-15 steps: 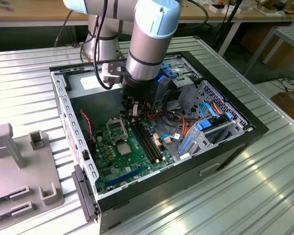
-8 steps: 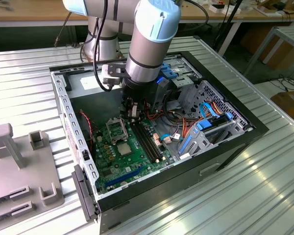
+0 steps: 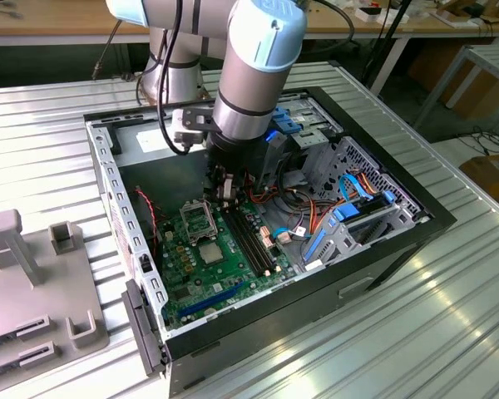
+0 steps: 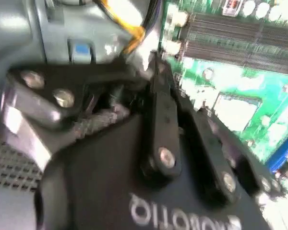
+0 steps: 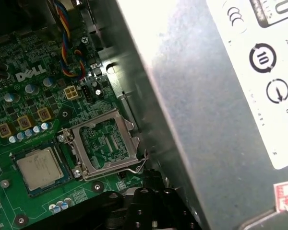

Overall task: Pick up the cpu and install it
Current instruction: 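Close the cpu cover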

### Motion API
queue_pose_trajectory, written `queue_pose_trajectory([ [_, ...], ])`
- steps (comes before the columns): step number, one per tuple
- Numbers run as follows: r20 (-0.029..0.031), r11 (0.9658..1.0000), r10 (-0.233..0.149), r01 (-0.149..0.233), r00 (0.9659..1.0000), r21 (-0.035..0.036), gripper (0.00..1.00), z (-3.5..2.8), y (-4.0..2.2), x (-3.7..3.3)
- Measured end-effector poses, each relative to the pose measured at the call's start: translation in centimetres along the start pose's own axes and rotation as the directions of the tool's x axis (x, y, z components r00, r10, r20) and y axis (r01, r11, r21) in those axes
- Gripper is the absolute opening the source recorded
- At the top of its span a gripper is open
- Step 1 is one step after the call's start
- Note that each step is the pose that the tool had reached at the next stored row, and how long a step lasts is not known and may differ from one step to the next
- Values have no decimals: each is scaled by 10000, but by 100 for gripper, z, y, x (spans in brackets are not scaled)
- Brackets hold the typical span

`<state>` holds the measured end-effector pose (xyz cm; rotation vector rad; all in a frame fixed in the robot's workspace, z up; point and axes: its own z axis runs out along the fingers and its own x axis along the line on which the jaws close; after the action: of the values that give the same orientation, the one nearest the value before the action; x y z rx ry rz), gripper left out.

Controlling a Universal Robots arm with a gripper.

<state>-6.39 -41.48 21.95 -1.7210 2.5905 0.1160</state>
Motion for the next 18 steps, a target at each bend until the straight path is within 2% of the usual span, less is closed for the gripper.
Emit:
queue_pose_trajectory([
  [7,23,9985,543,-543,9985,36,11,-5,0,6],
  [13,29,9977,681,-681,9977,45,11,-5,2,26],
  [18,31,9975,707,-707,9975,46,11,-8,15,75],
])
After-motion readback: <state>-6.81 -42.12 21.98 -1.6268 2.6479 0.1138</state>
